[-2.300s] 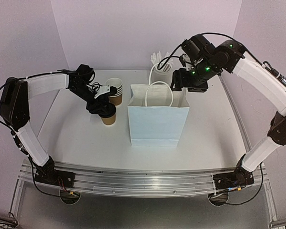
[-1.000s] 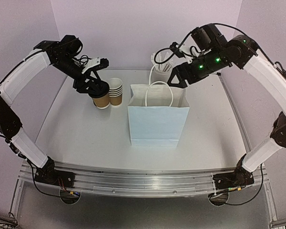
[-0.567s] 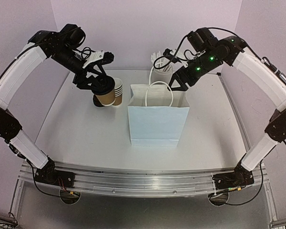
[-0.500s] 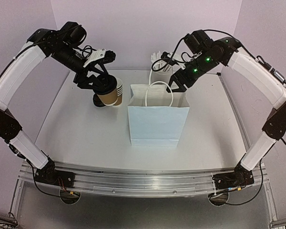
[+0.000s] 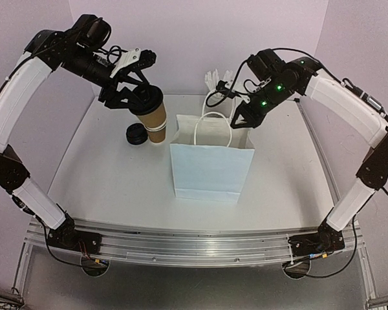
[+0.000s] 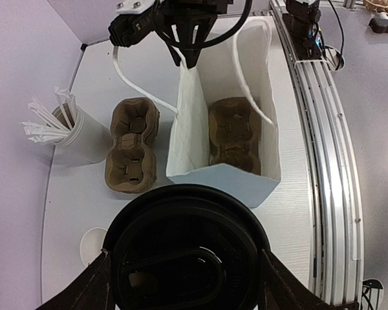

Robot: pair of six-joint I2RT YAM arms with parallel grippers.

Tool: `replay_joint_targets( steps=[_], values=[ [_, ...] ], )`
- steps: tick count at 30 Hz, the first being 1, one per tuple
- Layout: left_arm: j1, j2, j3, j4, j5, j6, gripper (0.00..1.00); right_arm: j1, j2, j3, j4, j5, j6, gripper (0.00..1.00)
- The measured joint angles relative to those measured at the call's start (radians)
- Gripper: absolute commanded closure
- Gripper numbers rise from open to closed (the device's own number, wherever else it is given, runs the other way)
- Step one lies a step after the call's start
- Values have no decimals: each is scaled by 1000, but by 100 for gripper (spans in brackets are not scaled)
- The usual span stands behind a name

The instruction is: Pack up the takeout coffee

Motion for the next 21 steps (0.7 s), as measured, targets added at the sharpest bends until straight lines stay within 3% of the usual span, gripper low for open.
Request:
replay_joint_targets(
  steps=[8, 21],
  values=[
    [-30, 0, 36, -8, 1, -30, 50, 204, -21, -10, 17, 259, -38, 100],
    [-32, -67, 84, -8, 1, -38, 52, 453, -76, -67, 204, 744, -94, 100]
  ],
)
